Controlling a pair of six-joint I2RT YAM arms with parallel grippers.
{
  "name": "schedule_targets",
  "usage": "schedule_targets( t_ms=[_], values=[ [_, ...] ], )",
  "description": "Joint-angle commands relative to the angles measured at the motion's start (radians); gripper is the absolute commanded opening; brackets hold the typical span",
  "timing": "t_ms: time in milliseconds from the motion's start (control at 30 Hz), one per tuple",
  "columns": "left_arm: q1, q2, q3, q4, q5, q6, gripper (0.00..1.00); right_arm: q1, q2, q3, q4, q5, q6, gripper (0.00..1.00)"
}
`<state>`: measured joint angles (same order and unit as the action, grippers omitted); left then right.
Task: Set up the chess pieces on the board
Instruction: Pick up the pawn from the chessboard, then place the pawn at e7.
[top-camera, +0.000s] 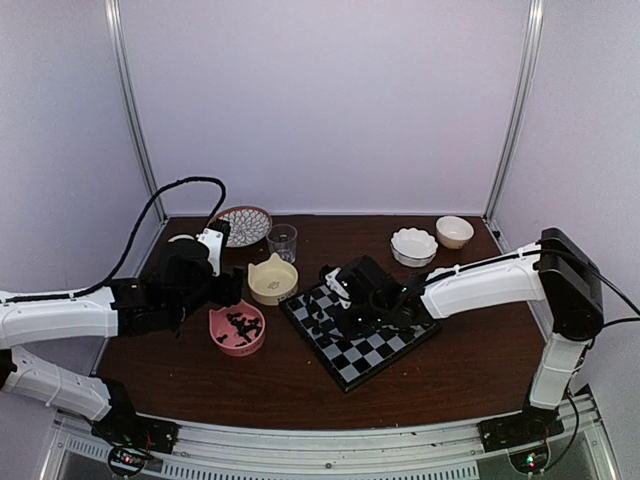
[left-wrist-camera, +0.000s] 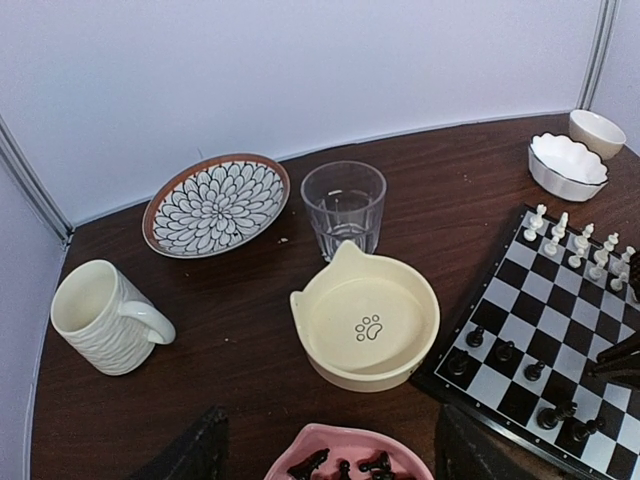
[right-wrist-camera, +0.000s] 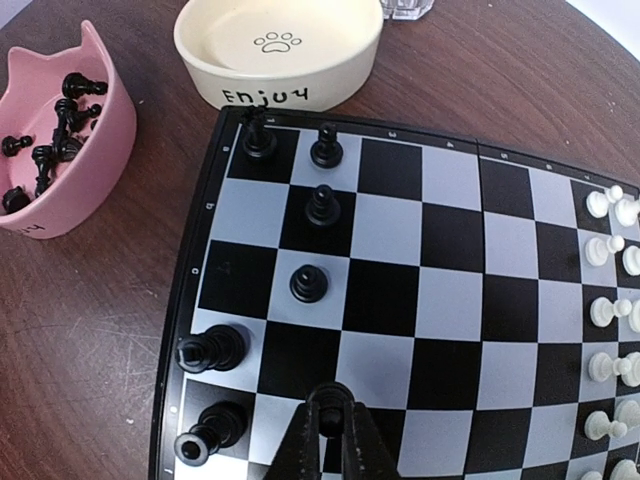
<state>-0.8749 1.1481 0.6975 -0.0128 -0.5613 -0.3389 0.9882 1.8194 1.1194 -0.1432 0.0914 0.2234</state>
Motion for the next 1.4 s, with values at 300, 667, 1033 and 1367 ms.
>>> schedule_targets(
  t_ms=[300,667,1033,1367],
  values=[
    [0.005,-0.025,0.019,0.019,0.013,-0.017,0.71,-0.006,0.091,0.088,0.007,-0.04,-0.025,0.09],
    [0.004,-0.034,0.017,0.019,0.014,-0.018,0.71,-0.006,0.115,0.103,-0.005,-0.046,-0.032,0.11],
    [0.004,-0.039,0.016,0.019,0.016,-0.018,0.71,-0.006,0.129,0.112,-0.014,-0.042,-0.033,0.14],
    [0.004,-0.042,0.017,0.019,0.02,-0.017,0.71,-0.005,0.13,0.114,-0.019,-0.042,-0.033,0.18]
  ],
)
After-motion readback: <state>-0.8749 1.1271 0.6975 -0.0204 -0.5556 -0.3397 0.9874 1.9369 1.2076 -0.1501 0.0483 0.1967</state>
